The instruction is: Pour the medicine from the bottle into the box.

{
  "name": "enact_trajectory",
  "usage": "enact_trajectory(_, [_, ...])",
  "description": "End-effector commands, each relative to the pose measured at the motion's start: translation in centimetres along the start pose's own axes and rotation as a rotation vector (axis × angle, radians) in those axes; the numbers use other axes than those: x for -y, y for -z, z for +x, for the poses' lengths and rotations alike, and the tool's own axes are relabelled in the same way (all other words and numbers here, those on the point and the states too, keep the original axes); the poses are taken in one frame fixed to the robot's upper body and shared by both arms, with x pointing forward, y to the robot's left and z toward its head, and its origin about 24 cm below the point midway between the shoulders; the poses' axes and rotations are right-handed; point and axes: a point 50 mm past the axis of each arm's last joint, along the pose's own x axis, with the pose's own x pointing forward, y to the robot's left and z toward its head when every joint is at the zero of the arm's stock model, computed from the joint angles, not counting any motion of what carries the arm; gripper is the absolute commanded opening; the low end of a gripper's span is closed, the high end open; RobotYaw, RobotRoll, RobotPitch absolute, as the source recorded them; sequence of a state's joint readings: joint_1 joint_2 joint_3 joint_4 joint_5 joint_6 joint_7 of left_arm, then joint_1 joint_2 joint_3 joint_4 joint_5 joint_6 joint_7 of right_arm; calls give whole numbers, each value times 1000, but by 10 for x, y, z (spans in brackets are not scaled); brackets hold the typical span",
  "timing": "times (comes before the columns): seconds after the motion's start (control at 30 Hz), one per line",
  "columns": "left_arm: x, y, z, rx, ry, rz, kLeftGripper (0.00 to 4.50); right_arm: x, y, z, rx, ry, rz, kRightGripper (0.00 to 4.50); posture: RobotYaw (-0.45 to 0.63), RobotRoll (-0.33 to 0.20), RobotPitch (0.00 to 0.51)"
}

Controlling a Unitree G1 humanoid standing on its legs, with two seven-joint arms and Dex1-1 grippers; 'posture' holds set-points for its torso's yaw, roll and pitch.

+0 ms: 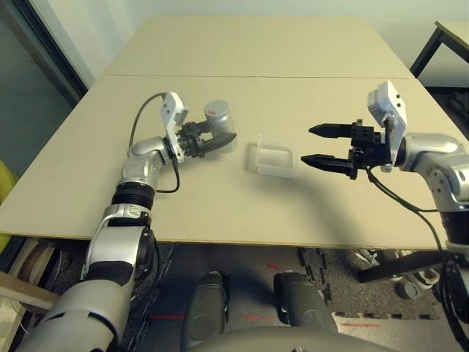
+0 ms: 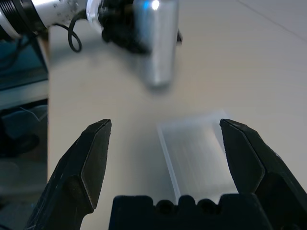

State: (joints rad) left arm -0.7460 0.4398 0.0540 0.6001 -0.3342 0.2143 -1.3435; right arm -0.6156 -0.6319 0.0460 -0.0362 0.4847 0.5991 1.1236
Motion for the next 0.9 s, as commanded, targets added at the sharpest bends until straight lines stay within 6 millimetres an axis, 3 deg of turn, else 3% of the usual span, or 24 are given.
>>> enact_trajectory(0.03, [11, -7, -1, -42, 107, -6, 2819, -4, -22, 15, 46, -53, -4, 4500, -119, 0, 69])
enact_trajectory(0.37, [23, -7, 0, -159, 196, 51, 2819, -4, -63, 59, 118, -82, 39, 4500, -108, 0, 53])
enact_trajectory(0.9, [30, -13, 4, -132, 201, 100, 2819, -14, -56, 87, 70, -185, 61, 4500, -74, 0, 49])
